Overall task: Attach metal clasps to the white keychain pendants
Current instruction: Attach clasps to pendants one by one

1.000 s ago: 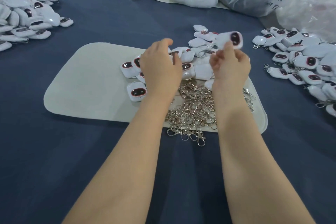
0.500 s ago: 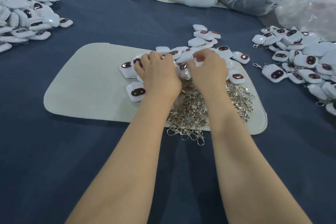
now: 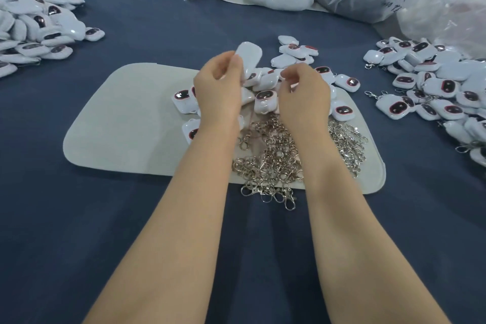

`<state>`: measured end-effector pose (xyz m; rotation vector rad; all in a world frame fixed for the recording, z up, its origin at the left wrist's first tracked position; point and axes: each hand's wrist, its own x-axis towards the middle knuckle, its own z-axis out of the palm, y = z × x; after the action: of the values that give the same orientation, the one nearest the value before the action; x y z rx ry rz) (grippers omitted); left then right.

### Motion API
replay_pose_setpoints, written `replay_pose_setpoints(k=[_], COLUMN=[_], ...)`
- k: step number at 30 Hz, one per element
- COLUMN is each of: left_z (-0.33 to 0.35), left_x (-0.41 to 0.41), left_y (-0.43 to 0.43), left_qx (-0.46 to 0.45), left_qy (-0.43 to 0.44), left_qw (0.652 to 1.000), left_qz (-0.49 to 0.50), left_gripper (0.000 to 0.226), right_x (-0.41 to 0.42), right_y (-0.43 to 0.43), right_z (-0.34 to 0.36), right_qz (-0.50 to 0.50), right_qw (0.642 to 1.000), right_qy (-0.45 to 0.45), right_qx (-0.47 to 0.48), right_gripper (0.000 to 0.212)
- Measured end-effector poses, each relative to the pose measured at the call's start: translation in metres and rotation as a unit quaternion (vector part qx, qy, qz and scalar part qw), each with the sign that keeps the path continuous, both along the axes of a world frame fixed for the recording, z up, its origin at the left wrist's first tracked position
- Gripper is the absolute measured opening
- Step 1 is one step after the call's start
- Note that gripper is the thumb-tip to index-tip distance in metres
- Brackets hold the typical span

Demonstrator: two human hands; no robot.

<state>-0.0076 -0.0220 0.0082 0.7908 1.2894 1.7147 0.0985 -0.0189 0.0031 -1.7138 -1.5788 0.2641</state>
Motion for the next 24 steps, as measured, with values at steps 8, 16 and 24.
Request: replay_pose_setpoints(k=[8, 16, 24], left_z=[0.003, 0.004, 0.002], left_x=[-0.004, -0.004, -0.005], left_y=[0.003, 0.0, 0.0], left_qx=[-0.017, -0.069, -0.065], left_qy=[-0.327, -0.346, -0.357], left_qw=[0.941, 0.927, 0.916], left_qz=[-0.084, -0.125, -0.173], left_gripper=[0.021, 0.011, 0.033], right_x=[-0.002, -0.01, -0.006], right_y=[-0.017, -0.014, -0.01], right_z=[0.016, 0.006, 0.004], right_qz=[0.157, 0.153, 0.131], right_qw=[0.96, 0.943, 0.957], right_qy=[-0.117, -0.202, -0.156], right_qx=[-0.202, -0.215, -0.205], right_gripper=[0.014, 0.013, 0.013])
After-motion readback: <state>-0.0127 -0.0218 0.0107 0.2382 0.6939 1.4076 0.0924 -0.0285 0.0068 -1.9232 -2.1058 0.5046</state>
